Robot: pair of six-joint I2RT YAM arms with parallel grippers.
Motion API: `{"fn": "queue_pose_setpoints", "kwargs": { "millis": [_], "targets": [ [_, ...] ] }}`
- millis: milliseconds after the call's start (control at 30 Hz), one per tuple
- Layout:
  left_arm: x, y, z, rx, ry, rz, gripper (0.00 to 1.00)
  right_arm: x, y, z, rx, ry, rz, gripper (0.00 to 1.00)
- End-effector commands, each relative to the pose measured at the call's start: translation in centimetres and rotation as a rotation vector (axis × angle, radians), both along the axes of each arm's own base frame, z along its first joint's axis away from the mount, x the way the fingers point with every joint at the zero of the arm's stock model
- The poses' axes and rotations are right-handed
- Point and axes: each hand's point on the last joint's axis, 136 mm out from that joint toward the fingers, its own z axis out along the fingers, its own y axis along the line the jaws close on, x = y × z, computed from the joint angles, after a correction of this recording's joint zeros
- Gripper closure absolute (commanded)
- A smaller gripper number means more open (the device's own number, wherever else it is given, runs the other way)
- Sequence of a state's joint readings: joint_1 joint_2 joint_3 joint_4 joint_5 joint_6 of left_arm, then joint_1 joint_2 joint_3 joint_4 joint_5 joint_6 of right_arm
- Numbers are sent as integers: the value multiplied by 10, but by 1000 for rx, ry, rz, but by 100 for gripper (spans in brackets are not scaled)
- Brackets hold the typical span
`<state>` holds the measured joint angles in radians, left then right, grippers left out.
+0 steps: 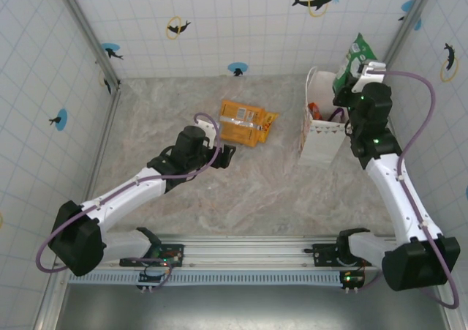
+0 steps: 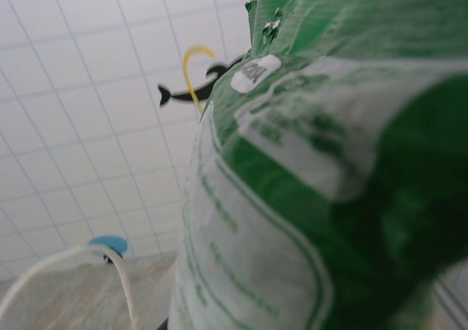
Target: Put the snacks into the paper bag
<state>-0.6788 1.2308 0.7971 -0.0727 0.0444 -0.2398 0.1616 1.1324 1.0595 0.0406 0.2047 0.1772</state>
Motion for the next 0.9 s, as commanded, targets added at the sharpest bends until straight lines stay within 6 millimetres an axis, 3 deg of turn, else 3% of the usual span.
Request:
{"fn": "queue_pose_setpoints", "kwargs": {
  "millis": [0,133,233,333,600,767,867],
  "targets": [
    [0,0,0,-7,-6,-7,13,6,12,4,55,-50,82,86],
    [1,-2,1,-5,-4,-9,13,13,9,-14,51,-8,75,83],
    [2,-2,1,0,-7,-10,13,13,6,-18,44,11,68,55],
    [3,0,1,2,-8,1,13,8,4,-14,33,14,63,46],
    [11,10,2,-25,14,42,13,-24,13,-11,34,47,137,45],
    [16,18,-9,-45,74,72,13,-58,46,-29,99,82,307,45],
    [20,24,-16,-56,102,82,13,-81,73,-53,133,126,412,45]
  ]
}}
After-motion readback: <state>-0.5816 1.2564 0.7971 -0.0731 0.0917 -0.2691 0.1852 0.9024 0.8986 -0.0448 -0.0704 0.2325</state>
